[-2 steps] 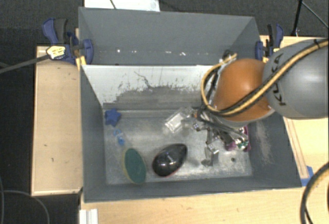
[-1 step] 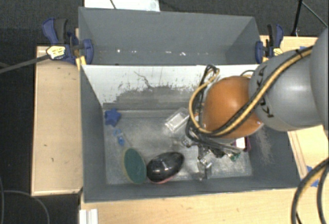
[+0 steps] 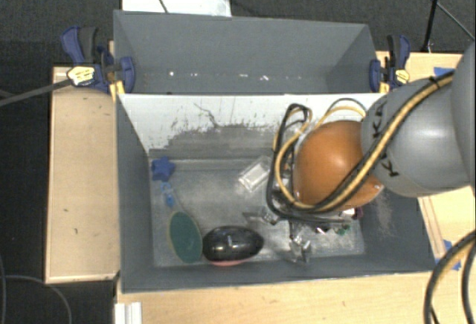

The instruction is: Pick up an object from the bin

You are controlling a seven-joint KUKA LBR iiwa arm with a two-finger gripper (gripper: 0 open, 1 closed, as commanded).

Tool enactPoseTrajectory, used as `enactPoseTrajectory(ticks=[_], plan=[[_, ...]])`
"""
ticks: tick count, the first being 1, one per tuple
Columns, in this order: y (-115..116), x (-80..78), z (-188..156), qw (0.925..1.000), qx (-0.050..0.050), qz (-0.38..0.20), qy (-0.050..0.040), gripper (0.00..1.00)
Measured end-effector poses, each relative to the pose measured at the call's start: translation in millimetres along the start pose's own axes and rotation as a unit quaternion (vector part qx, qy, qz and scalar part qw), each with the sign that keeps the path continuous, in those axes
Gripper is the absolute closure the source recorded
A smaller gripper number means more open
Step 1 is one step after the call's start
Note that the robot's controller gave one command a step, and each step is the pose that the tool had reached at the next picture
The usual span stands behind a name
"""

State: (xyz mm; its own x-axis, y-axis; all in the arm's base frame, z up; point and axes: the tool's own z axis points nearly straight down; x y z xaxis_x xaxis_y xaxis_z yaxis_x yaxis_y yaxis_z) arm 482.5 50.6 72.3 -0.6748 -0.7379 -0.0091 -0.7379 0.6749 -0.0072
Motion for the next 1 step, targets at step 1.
enactPoseTrajectory(ticks=[1], plan=[[-4.5,9.4,-103.6,0.9963,-0.001,0.086,0.0012,0.00]])
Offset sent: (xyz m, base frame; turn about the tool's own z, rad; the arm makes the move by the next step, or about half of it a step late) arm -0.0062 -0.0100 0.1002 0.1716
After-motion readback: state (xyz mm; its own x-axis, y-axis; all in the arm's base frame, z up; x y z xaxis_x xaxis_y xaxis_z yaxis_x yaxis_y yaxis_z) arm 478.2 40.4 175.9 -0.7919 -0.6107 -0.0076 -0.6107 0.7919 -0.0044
